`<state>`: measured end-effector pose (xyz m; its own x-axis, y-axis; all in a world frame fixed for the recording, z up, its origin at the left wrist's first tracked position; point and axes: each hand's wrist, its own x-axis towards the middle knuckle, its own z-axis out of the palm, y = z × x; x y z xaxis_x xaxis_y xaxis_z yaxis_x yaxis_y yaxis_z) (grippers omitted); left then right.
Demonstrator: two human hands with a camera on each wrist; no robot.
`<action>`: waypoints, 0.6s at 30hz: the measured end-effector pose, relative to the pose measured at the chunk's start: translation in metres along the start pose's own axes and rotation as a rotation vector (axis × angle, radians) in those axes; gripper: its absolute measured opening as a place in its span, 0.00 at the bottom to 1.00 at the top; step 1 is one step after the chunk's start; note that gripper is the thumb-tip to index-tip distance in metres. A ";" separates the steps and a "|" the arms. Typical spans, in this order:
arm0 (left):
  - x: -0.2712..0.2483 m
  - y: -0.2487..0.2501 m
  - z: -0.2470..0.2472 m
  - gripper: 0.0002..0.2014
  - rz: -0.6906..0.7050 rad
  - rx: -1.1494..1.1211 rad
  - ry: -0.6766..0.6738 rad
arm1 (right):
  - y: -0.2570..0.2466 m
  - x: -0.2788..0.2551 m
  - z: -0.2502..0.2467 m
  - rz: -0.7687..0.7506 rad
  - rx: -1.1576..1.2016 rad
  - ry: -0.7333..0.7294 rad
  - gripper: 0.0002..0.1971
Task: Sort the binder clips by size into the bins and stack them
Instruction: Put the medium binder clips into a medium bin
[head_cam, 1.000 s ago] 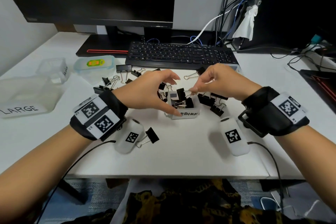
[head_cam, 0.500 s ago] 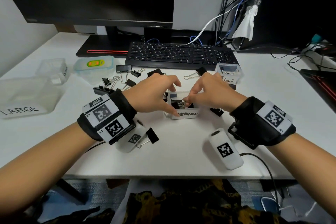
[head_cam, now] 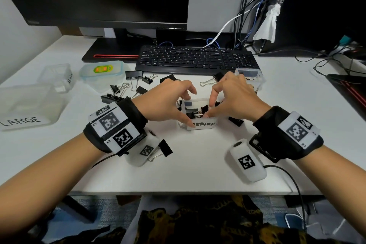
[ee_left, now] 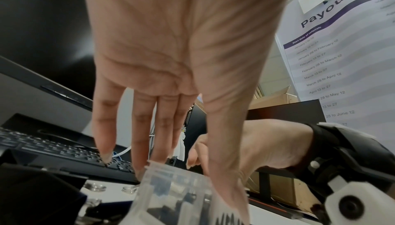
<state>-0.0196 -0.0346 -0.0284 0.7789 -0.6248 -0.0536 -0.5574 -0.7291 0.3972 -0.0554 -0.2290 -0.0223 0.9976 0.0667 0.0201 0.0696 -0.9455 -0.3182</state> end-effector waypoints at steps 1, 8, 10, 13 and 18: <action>0.000 0.000 0.000 0.40 -0.001 -0.006 0.000 | 0.001 0.000 0.002 -0.005 -0.025 -0.014 0.16; 0.001 -0.003 0.001 0.37 0.016 -0.055 0.007 | 0.022 0.011 -0.030 -0.020 0.288 0.055 0.14; 0.002 -0.004 0.001 0.36 0.022 -0.070 0.008 | 0.032 0.014 -0.040 -0.001 0.295 0.070 0.11; 0.003 -0.005 0.002 0.36 0.025 -0.112 0.002 | 0.044 0.018 -0.041 0.018 0.209 0.020 0.07; 0.005 -0.003 0.003 0.36 0.023 -0.147 0.005 | 0.049 0.012 -0.032 0.064 0.008 -0.130 0.10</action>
<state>-0.0149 -0.0361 -0.0329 0.7680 -0.6393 -0.0380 -0.5276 -0.6652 0.5283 -0.0398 -0.2847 -0.0071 0.9912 0.0472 -0.1238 0.0048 -0.9466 -0.3224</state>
